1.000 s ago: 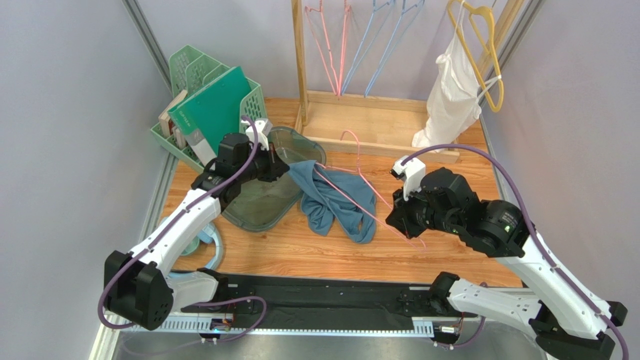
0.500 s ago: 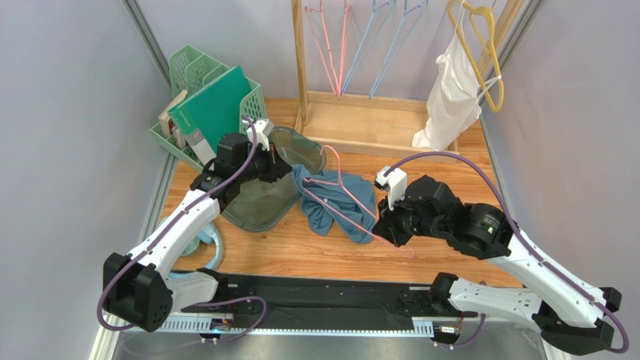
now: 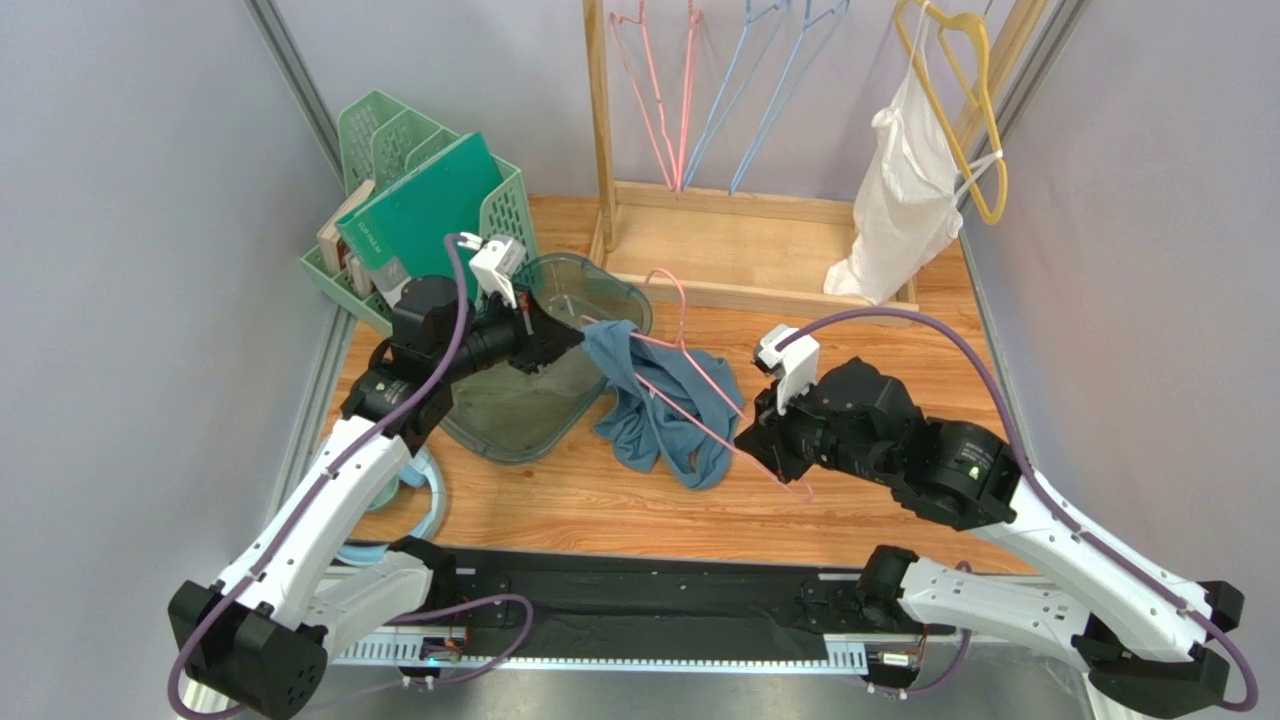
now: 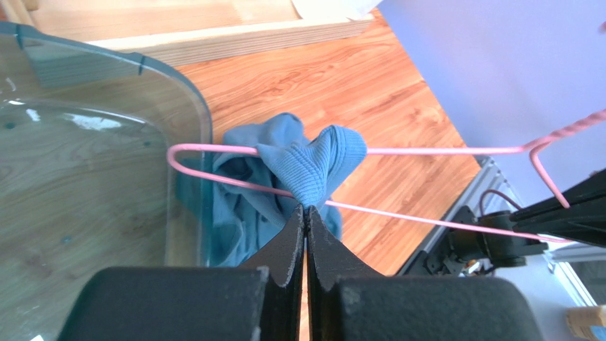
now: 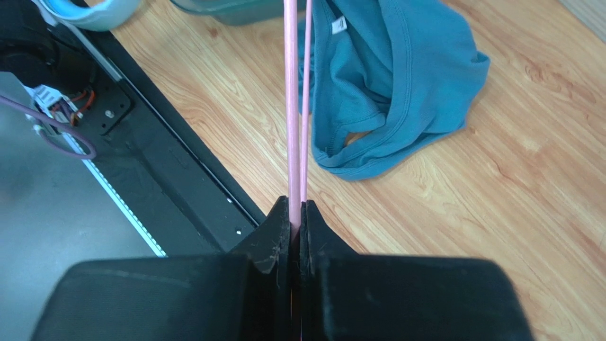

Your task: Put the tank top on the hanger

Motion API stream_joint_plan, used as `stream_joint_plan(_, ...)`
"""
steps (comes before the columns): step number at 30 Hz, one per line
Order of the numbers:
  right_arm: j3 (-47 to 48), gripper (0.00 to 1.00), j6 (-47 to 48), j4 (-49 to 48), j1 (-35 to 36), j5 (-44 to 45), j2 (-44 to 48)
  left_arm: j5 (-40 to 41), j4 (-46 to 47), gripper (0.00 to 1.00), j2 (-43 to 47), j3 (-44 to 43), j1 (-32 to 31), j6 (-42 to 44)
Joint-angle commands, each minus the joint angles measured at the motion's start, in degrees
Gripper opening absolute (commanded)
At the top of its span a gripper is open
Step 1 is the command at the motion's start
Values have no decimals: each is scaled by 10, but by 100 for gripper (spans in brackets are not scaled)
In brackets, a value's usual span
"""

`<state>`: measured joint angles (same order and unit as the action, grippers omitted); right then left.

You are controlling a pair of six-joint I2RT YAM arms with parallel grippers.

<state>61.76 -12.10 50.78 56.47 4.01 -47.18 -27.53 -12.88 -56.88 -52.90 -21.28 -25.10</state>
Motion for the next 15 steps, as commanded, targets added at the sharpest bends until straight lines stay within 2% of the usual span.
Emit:
stream_joint_plan(1, 3, 0, 15, -82, 3, -22, 27, -45, 2, 0, 20, -30, 4, -22)
stream_joint_plan(10, 2, 0, 18, -91, 4, -73, 17, -121, 58, 0, 5, -85, 4, -69)
stream_joint_plan(15, -8, 0, 9, -113, 3, -75, 40, -118, 24, 0, -5, -97, 4, -42)
